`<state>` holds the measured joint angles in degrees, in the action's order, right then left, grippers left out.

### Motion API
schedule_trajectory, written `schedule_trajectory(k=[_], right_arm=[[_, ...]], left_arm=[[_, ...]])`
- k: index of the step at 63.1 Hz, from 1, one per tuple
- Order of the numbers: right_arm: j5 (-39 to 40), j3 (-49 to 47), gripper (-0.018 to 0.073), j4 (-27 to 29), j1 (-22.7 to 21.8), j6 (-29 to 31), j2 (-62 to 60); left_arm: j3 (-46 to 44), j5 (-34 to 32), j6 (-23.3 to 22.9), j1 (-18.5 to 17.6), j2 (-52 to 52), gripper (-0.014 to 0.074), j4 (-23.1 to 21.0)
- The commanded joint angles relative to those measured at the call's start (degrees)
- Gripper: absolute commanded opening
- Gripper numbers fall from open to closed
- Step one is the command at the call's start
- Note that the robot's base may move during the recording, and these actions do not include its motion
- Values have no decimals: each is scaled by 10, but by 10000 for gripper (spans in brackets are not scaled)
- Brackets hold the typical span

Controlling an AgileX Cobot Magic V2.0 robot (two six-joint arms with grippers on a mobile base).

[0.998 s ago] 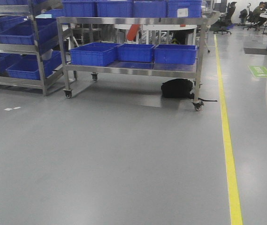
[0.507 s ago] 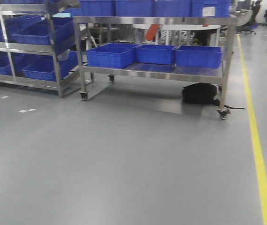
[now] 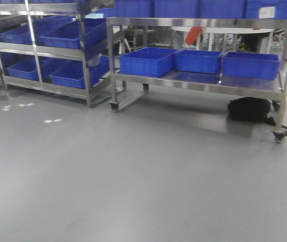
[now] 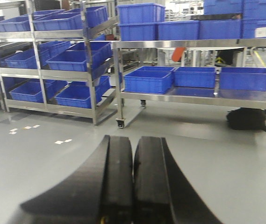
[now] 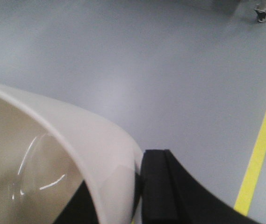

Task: Move white bin to right shelf second layer
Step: 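Drive past the blue-crate carts carrying the bin in the right gripper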

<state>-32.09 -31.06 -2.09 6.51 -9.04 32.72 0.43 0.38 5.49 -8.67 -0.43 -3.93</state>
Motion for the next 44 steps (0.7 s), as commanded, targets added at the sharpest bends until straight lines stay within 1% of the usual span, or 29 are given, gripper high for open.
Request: schedule_trajectory(k=[1, 44], right_arm=[[51, -20, 55, 1, -3, 0, 3], [51, -20, 55, 1, -3, 0, 3]], left_arm=[[19, -49, -4, -1, -8, 85, -3], [19, -49, -4, -1, -8, 85, -3]])
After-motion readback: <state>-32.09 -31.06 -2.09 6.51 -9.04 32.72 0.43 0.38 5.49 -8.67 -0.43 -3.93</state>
